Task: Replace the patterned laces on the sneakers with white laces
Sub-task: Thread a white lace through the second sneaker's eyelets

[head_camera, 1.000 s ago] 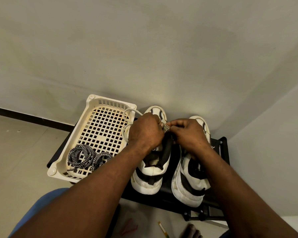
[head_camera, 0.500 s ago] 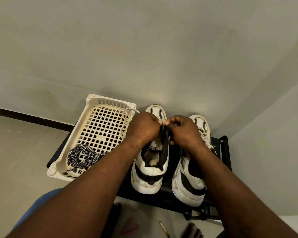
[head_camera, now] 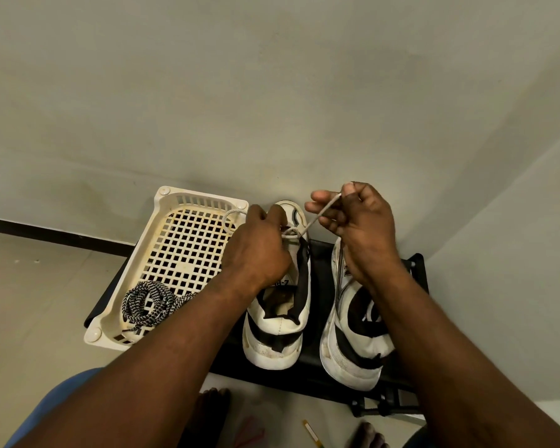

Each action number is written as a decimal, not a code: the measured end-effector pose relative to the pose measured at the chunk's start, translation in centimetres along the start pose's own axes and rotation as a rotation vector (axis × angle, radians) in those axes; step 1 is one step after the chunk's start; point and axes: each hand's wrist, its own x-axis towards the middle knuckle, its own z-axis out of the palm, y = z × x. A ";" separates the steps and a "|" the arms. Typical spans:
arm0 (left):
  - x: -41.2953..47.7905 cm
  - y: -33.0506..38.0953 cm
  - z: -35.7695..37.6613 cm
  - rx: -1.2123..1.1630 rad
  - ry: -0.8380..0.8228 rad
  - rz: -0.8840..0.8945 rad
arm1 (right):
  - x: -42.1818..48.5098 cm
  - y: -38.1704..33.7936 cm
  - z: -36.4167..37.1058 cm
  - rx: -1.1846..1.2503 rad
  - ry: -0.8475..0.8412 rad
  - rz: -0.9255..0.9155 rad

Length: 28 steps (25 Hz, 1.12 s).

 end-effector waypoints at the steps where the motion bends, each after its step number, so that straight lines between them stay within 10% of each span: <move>1: -0.1 0.0 0.0 0.024 0.030 -0.007 | 0.0 -0.1 -0.4 -0.035 0.003 0.036; 6: -0.5 -0.9 -0.3 0.185 0.048 -0.089 | 0.1 2.7 -0.3 -1.057 -0.220 -0.031; 12: -0.4 -2.1 -0.7 0.118 0.076 -0.023 | 0.2 1.6 -0.2 -1.188 -0.300 -0.064; 22: 0.0 -1.1 -0.5 0.160 0.074 0.087 | -1.7 -3.8 -3.1 0.414 -0.368 0.011; 28: 0.1 -1.3 -0.5 0.054 0.066 0.051 | -1.0 0.3 -2.3 -1.273 -0.344 -0.059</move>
